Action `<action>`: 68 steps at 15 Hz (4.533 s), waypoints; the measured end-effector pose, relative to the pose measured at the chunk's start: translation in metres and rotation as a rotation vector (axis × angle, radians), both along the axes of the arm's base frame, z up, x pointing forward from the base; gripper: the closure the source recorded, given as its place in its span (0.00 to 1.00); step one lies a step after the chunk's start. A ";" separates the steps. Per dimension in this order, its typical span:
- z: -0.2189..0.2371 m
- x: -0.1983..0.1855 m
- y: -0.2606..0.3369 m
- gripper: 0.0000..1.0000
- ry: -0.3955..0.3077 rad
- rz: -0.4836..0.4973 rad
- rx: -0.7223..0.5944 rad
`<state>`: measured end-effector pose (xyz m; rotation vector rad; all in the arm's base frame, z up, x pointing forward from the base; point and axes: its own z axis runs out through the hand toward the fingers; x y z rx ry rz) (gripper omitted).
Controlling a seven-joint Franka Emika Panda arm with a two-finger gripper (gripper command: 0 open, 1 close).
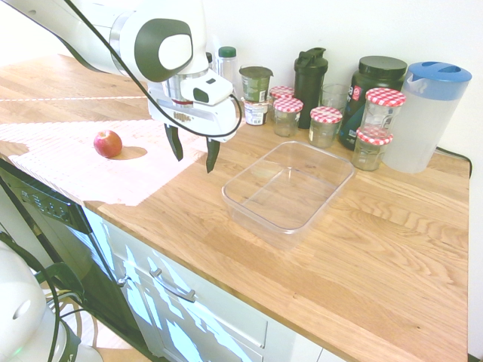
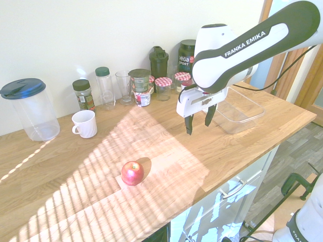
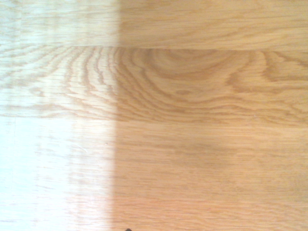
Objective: Put the apple into the container
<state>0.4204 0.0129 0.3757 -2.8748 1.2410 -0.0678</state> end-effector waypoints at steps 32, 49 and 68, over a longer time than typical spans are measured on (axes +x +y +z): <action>-0.031 -0.027 0.290 1.00 -0.046 0.597 -0.065; 0.147 0.040 0.121 1.00 -0.095 0.179 0.000; -0.003 0.037 -0.218 1.00 -0.011 -0.208 -0.009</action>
